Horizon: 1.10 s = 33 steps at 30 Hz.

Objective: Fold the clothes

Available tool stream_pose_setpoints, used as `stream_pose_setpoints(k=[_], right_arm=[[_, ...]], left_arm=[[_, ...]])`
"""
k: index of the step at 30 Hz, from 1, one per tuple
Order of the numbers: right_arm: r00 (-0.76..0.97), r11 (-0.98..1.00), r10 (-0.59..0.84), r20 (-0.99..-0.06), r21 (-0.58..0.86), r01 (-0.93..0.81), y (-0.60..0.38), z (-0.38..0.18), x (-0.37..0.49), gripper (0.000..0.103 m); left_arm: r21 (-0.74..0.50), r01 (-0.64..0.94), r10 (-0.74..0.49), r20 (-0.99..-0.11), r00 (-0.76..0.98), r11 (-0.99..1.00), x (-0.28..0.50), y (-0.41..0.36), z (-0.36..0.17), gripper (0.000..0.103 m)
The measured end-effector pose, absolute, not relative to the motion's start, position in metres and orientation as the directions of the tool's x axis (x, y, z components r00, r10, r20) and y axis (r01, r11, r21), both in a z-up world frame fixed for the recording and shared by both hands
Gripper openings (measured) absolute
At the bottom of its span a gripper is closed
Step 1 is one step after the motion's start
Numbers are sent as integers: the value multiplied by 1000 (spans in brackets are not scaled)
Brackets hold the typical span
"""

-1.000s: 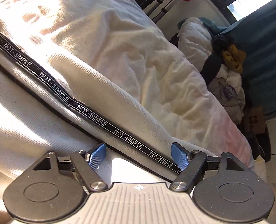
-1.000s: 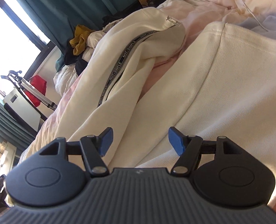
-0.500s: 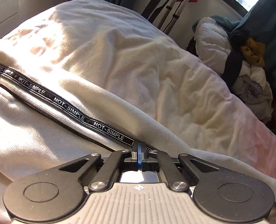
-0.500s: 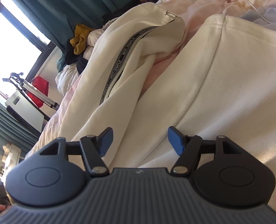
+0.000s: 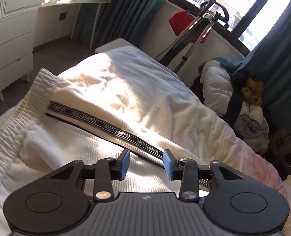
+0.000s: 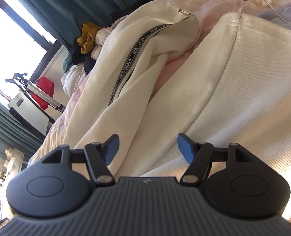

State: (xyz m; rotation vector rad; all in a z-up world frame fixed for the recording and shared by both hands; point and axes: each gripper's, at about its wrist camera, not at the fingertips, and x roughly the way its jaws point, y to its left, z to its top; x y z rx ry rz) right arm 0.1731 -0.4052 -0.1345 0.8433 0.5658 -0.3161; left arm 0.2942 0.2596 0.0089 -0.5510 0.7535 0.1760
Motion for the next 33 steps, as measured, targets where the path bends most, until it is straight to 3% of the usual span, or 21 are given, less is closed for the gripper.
stream_pose_setpoints(k=[6,14,18,21,22,23,28,30,31,32,33], right_arm=[[804,644,-50,-593,596,480,-405,-135,176,69],[820,606,-40,-570,639,474,-425,-119,184,69],[842,580,2,-540,687,439,-448,-98,192,69],[856,641,19,-517,663,386,-465,-74,217,72],[844,649,12,-536,646,401,-471,-69,229,81],[831,645,8,-556,638,421,-479,-68,241,83],[791,568,26,-611,660,492,-516,-76,294,81],[782,551,5,-624,654,519,-525,-80,308,82],[779,556,-8,-627,645,525,-528,-81,313,77],[774,563,-17,-633,633,531,-530,-80,316,62],[769,571,-27,-639,621,537,-532,-80,320,50]], left_arm=[[-385,-449,106,-653,750,806,273,354,24,58],[-461,-381,-44,-680,731,801,287,344,5,60],[-531,-375,-116,-678,725,760,305,333,-2,72],[-518,-437,-120,-734,668,735,329,327,-19,75],[-500,-461,-115,-759,641,733,339,326,-26,75],[-488,-485,-108,-777,621,726,347,326,-32,75],[-432,-569,-73,-835,545,700,374,326,-50,74],[-361,-588,-19,-863,506,724,381,321,-52,59],[-315,-595,15,-876,482,739,385,318,-52,53],[-265,-599,49,-889,455,756,387,314,-54,39],[-228,-590,74,-893,443,775,388,312,-54,12]])
